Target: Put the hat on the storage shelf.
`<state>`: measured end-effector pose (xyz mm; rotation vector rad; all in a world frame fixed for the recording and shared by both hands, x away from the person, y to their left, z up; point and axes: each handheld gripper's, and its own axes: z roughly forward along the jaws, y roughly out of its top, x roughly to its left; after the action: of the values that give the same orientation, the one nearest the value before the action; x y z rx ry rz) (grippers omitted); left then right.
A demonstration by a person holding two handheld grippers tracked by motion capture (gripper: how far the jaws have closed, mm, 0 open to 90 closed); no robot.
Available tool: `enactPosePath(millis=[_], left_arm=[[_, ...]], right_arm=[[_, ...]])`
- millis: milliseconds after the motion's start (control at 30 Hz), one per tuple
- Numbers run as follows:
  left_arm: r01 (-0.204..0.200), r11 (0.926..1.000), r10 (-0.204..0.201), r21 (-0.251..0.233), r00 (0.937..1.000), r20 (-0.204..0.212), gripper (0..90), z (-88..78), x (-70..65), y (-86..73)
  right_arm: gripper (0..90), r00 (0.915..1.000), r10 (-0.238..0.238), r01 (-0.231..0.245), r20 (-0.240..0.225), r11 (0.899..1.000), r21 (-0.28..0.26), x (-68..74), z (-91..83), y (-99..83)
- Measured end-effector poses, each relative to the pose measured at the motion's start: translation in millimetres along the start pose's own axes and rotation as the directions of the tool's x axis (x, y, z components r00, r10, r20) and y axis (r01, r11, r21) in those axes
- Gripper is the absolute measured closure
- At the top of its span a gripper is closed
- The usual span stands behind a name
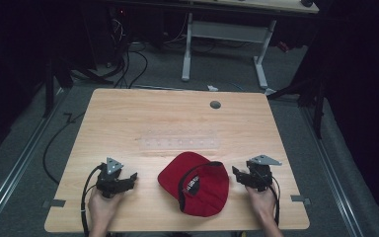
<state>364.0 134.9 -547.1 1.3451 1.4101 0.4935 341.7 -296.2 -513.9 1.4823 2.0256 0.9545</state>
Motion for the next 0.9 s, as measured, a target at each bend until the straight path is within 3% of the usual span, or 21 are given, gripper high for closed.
enactPosePath(millis=[333,500,767,900], left_arm=[[-0.001,1.0000,0.001,0.000,1.0000,0.000,28.4,0.0,0.1,0.0],[-0.001,1.0000,0.001,0.000,1.0000,0.000,28.3,0.0,0.0,0.0],[-0.002,1.0000,0.002,0.000,1.0000,0.000,28.3,0.0,0.1,0.0],[-0.001,1.0000,0.001,0.000,1.0000,0.000,28.3,0.0,0.1,0.0]], right_arm=[[34.9,0.9975,-0.028,0.024,-0.065,0.998,-0.061,8.4,-23.7,1.4],[31.8,0.9902,-0.069,0.058,-0.122,0.994,-0.097,20.1,-35.1,7.7],[30.2,0.9784,-0.117,0.099,-0.171,0.989,-0.111,34.5,-34.7,17.4],[30.2,0.9750,-0.115,0.095,-0.190,0.989,-0.112,37.9,-32.3,20.7]])
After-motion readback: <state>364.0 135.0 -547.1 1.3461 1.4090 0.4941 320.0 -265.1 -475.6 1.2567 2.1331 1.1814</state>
